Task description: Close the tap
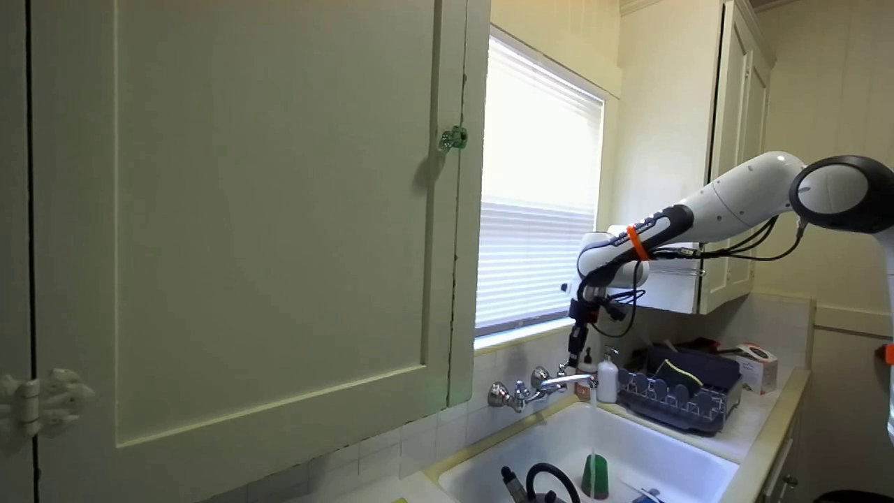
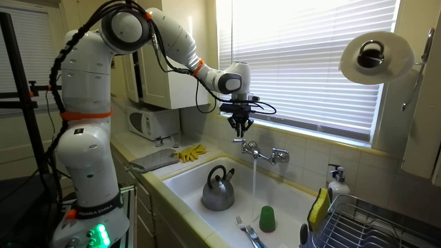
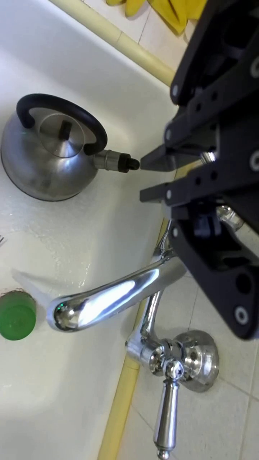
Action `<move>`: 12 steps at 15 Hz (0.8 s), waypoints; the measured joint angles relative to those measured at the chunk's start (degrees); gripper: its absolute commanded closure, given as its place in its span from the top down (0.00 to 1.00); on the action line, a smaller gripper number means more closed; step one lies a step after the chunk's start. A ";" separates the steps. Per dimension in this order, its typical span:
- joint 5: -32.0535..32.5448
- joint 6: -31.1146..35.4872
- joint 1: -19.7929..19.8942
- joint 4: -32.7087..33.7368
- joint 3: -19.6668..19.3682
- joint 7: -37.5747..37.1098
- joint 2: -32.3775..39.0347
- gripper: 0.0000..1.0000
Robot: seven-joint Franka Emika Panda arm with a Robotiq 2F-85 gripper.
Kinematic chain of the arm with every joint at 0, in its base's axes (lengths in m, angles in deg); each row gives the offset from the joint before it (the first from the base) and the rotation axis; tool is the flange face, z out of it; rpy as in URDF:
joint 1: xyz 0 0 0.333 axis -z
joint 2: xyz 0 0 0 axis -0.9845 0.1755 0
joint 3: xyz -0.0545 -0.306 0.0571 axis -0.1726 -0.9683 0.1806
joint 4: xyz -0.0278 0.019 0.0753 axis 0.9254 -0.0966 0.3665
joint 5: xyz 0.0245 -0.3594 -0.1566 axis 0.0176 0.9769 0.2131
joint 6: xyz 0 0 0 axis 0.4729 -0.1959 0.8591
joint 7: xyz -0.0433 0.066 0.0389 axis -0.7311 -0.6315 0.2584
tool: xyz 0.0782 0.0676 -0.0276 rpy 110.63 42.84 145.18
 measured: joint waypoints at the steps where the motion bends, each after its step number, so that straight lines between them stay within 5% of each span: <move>1: 0.02 0.00 0.07 0.12 -0.06 0.22 0.07 0.20; 2: 0.02 0.00 0.11 0.20 -0.09 0.41 0.10 0.20; 3: 0.02 0.00 0.12 0.26 -0.09 0.50 0.10 0.05; 5: 0.02 0.00 0.13 0.33 -0.07 0.52 0.10 0.00; 12: -0.29 3.05 0.14 0.74 1.38 2.51 3.96 0.00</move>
